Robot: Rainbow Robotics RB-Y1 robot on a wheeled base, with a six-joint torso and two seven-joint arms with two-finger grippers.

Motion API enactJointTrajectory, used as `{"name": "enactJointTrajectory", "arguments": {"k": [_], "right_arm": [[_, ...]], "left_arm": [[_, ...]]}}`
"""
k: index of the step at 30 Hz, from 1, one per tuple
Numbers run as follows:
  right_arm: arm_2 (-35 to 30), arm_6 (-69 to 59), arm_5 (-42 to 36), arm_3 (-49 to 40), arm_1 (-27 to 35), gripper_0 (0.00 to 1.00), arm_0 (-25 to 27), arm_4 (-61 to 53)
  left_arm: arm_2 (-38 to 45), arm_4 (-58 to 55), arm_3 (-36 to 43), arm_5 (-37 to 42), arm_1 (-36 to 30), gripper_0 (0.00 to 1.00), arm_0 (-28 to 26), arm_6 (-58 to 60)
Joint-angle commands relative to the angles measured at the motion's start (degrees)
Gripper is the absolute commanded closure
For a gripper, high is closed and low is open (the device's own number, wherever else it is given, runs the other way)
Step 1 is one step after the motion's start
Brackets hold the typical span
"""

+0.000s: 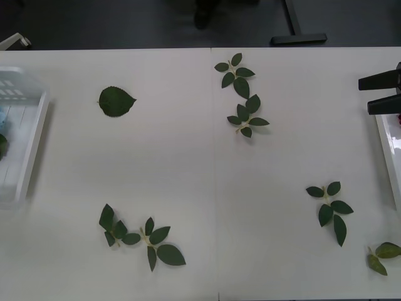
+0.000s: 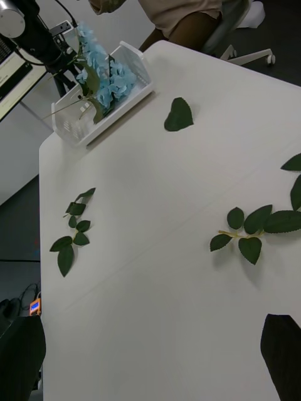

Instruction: Place the red flowers into the right box and the blue flowers into the left box. If a person shows an open palm, hand one flower to the person first, then continue sorting.

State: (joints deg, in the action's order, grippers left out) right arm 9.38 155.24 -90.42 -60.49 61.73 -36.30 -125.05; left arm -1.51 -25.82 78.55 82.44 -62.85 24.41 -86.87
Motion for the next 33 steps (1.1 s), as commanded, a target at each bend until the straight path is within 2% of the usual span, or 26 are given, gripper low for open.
{"name": "enactJointTrajectory", "arguments": {"k": [1,4,9,13,21,25,33], "right_arm": [[0.4,-0.2,0.2,-1.1,1.1,0.0,0.3,-0.8],[0.4,-0.2,0.2,-1.1,1.1,0.0,0.3,-0.8],[0.4,-0.2,0.2,-1.1,1.1,0.0,0.3,-0.8],[0.4,-0.2,0.2,-1.1,1.1,0.0,0.3,-0.8],[0.4,-0.2,0.2,-1.1,1.1,0.0,0.3,-0.8],[0.4,-0.2,0.2,-1.1,1.1,0.0,0.3,-0.8],[0.4,-0.2,0.2,-1.1,1.1,0.0,0.3,-0.8]], "left_arm": [[-1.1,3.1,-0.1,-1.0,-2.2,0.6,2.0,-2.2],[-1.1,3.4,-0.1,-1.2,-1.8,0.48,2.0,-2.1],[-1.1,2.5,-0.1,-1.4,-1.7,0.38,2.0,-1.8],[-1.0,-0.6,-0.1,-1.4,-1.8,0.24,2.0,-1.6],[0.4,-6.9,1.2,-0.3,-1.8,0.01,2.0,-1.6],[0.4,-8.0,4.1,1.4,-1.7,0.0,1.4,-1.5],[0.4,-6.4,16.3,1.5,1.1,0.0,-5.3,-0.2]]}}
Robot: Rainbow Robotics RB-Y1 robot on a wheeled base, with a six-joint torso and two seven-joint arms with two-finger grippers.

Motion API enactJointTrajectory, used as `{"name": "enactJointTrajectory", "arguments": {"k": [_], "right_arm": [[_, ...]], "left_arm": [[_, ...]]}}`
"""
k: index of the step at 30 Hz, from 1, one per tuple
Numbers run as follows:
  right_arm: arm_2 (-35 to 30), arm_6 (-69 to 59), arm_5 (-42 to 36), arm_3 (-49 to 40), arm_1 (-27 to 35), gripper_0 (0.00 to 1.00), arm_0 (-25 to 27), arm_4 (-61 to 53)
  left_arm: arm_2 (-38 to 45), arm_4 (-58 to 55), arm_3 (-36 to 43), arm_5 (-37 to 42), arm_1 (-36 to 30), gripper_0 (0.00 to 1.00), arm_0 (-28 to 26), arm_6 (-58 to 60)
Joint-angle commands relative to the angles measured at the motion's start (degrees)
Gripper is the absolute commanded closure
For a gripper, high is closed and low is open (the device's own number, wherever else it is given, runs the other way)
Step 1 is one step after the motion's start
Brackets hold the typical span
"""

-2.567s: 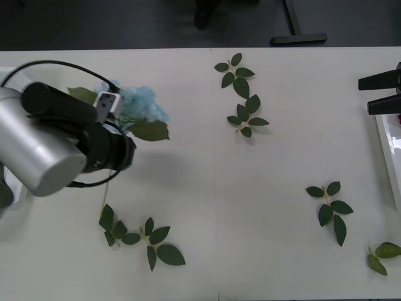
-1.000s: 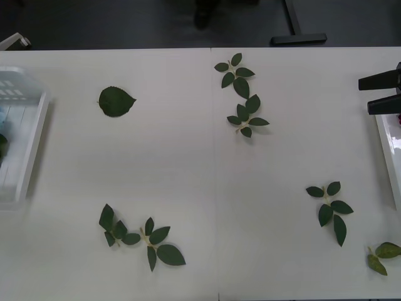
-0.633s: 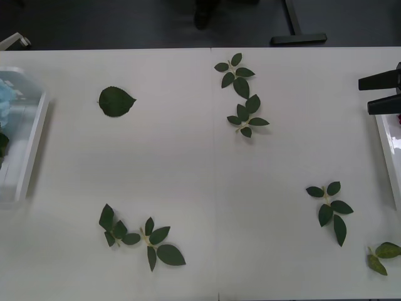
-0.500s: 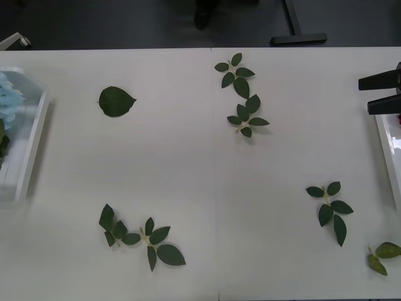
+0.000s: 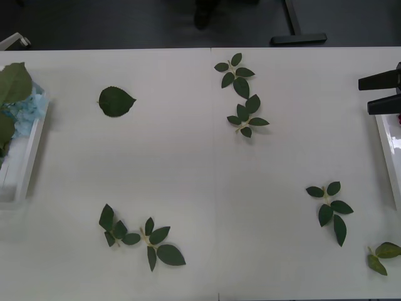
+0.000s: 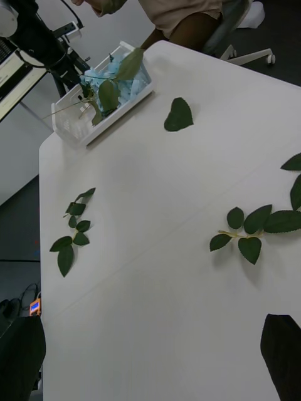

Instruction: Place the red flowers into the right box and the blue flowers into the left box. If a person shows an open palm, hand one flower to the person first, then continue sorting.

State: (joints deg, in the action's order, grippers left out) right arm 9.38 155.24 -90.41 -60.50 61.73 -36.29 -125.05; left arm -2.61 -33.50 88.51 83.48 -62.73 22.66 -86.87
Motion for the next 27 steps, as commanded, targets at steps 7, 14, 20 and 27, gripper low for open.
{"name": "enactJointTrajectory", "arguments": {"k": [7,14,20,27], "right_arm": [[0.4,-0.2,0.2,-1.1,1.1,0.0,0.3,-0.8],[0.4,-0.2,0.2,-1.1,1.1,0.0,0.3,-0.8],[0.4,-0.2,0.2,-1.1,1.1,0.0,0.3,-0.8],[0.4,-0.2,0.2,-1.1,1.1,0.0,0.3,-0.8]], "left_arm": [[1.7,1.4,13.8,1.9,4.1,0.0,-6.6,2.1],[1.7,2.3,22.4,6.7,9.8,0.0,-8.2,9.2],[1.3,5.2,30.1,12.3,12.5,0.0,-8.3,9.7],[-4.8,9.9,38.1,17.0,14.4,0.0,-8.3,10.8]]}}
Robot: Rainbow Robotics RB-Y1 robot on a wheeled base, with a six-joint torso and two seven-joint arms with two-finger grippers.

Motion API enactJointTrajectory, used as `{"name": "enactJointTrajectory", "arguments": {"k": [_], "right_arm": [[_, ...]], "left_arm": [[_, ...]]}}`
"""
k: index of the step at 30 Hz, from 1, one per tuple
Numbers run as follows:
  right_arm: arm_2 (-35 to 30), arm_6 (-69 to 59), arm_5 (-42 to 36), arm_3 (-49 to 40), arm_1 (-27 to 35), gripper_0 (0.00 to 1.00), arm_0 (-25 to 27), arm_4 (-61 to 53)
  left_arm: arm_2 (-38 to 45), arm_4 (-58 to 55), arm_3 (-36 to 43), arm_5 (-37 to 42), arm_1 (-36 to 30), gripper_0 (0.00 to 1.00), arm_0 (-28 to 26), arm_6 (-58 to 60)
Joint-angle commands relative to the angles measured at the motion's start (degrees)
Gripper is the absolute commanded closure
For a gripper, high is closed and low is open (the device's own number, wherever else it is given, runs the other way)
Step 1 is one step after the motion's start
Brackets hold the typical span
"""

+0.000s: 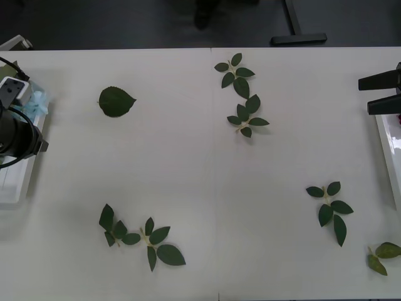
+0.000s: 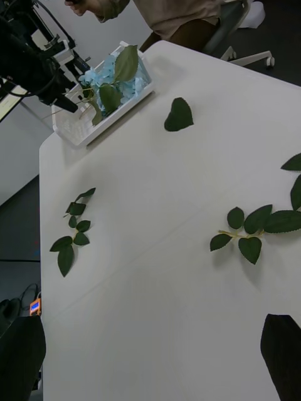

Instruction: Place the red flowers into the right box and the blue flowers into the left box. If a person shows an open palm, hand one flower to the person first, then continue sorting.

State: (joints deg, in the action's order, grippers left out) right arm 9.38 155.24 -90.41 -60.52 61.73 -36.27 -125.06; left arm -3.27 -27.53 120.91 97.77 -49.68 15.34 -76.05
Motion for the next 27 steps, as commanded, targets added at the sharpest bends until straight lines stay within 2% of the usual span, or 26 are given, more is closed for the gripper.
{"name": "enactJointTrajectory", "arguments": {"k": [1,5,9,13,16,21,23,25,27], "right_arm": [[0.4,-0.2,0.1,-1.1,1.1,0.0,0.2,-0.8],[0.4,-0.2,0.1,-1.1,1.1,0.0,0.2,-0.8],[0.4,-0.2,0.1,-1.1,1.1,0.0,0.2,-0.8],[0.4,-0.2,0.1,-1.1,1.1,0.0,0.2,-0.8],[0.4,-0.2,0.1,-1.1,1.1,0.0,0.2,-0.8],[0.4,-0.2,0.1,-1.1,1.1,0.0,0.2,-0.8],[0.4,-0.2,0.1,-1.1,1.1,0.0,0.2,-0.8],[0.4,-0.2,0.1,-1.1,1.1,0.0,0.2,-0.8],[0.4,-0.2,0.1,-1.1,1.1,0.0,0.2,-0.8]], "left_arm": [[-5.8,5.5,7.2,3.5,2.4,0.0,-0.9,1.3],[-13.5,11.9,11.4,4.0,5.8,0.0,-0.5,7.9],[-19.6,17.3,12.2,0.8,9.2,0.0,-0.7,10.7],[-21.2,18.6,11.5,-11.5,10.3,0.0,-5.1,10.7],[-20.7,14.9,10.8,-23.0,8.8,0.0,-8.9,10.7],[-20.7,2.0,9.3,-42.8,3.4,0.0,-13.1,10.2],[-20.5,-3.2,9.8,-46.4,1.7,0.0,-13.7,10.0],[-19.0,-7.8,11.0,-46.6,0.7,0.0,-14.2,9.7],[-15.3,-14.2,13.3,-41.7,0.9,0.0,-14.2,7.1]]}}
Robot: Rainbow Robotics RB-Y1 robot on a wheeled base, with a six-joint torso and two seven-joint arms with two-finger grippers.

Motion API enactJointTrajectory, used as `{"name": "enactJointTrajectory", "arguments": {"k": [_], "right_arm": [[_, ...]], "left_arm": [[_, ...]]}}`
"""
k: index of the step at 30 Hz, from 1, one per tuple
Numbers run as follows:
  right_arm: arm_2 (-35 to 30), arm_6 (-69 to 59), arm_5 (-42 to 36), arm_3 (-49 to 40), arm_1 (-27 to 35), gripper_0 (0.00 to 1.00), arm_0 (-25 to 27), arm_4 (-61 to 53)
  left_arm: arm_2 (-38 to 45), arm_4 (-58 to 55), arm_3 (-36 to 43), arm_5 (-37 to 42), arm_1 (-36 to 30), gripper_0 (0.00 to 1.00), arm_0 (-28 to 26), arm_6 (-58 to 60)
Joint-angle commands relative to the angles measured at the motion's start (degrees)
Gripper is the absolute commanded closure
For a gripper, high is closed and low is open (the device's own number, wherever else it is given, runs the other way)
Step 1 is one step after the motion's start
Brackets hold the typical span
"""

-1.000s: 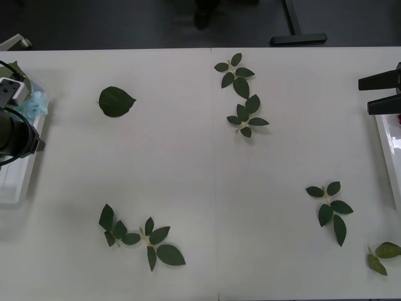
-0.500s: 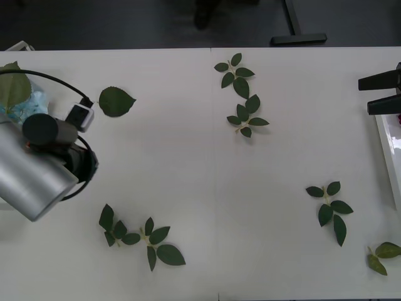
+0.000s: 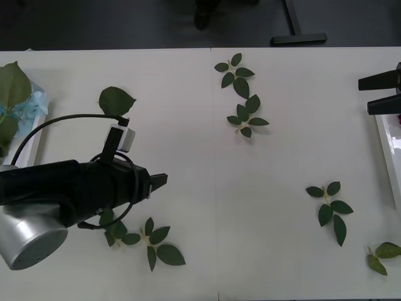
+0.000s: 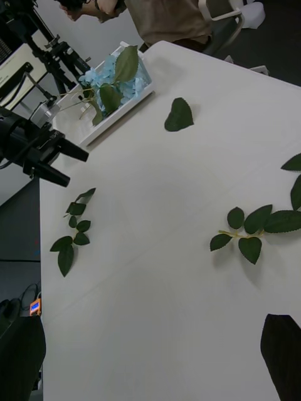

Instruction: Place the red flowers into the right box and the blue flowers into the left box. If a person shows an open palm, hand one flower to the person first, then continue sorting.

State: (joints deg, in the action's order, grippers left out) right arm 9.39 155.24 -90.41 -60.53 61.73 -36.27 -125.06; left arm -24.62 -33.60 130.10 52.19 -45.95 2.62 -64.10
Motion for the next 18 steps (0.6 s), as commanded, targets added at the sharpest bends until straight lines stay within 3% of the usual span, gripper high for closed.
{"name": "enactJointTrajectory", "arguments": {"k": [1,3,8,13,18], "right_arm": [[0.4,-0.2,0.1,-1.1,1.1,0.0,0.2,-0.8],[0.4,-0.2,0.1,-1.1,1.1,0.0,0.2,-0.8],[0.4,-0.2,0.1,-1.1,1.1,0.0,0.2,-0.8],[0.4,-0.2,0.1,-1.1,1.1,0.0,0.2,-0.8],[0.4,-0.2,0.1,-1.1,1.1,0.0,0.2,-0.8]], "left_arm": [[7.2,-9.8,4.6,5.9,-2.3,0.0,-1.5,-5.9],[12.0,-15.2,6.1,14.2,0.3,0.0,-1.0,-10.6],[18.7,-22.9,5.0,21.4,5.0,0.0,-0.8,-24.6],[21.9,-33.5,-0.9,18.6,5.7,0.0,-1.7,-44.3],[20.2,-52.1,-11.3,9.1,4.6,0.0,-3.4,-68.3]]}}
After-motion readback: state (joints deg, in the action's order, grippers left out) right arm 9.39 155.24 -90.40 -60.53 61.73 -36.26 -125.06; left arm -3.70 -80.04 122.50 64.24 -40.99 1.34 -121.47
